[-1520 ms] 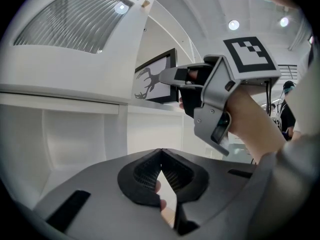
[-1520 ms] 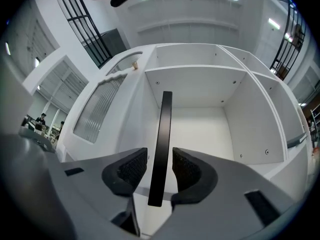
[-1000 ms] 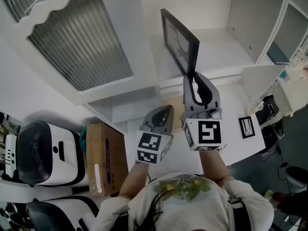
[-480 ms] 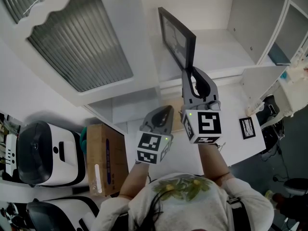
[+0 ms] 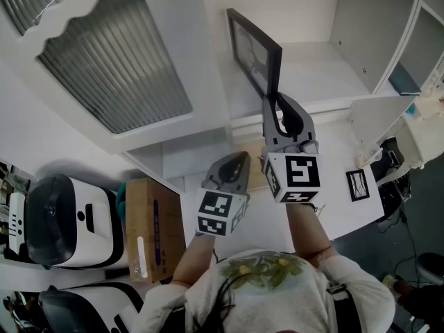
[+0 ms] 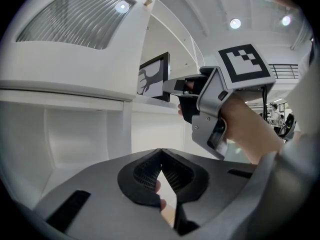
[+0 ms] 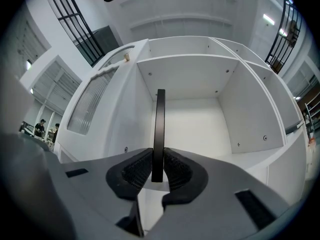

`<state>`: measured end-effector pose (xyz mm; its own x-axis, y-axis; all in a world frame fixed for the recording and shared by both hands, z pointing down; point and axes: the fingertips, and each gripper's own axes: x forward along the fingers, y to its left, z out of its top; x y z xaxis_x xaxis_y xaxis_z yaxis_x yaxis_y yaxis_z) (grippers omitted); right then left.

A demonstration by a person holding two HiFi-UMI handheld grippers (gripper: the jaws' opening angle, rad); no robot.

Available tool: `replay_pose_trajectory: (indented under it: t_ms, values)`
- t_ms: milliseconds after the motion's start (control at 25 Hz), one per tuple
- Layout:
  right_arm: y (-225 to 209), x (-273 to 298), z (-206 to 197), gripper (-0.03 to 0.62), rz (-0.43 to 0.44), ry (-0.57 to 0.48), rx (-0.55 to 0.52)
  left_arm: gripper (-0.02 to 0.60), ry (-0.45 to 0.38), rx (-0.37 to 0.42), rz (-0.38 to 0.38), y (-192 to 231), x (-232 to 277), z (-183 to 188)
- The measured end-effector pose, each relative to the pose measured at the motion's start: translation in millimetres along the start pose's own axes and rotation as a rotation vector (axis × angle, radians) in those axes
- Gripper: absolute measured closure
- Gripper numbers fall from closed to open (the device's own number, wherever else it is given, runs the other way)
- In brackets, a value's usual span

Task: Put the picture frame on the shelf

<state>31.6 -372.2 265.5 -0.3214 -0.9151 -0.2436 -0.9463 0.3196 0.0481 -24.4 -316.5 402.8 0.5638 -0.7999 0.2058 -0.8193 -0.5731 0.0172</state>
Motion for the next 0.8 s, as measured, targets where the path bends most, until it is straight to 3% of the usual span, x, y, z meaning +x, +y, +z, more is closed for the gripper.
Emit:
replay_pose_trajectory:
  t_ms: [520,800]
  values:
    - [-4.3,-48.1,-7.1,0.497,0.076,0.016,0.091,0.554,-0.008,-0.007,-0.001,-5.5,-6.9,3.5]
    - [5.6,-84.7,-27.7,0.549,0.179,0.066,0.135,0.554,-0.022,-0.012,-0.012,-21.8,-18.1,3.5]
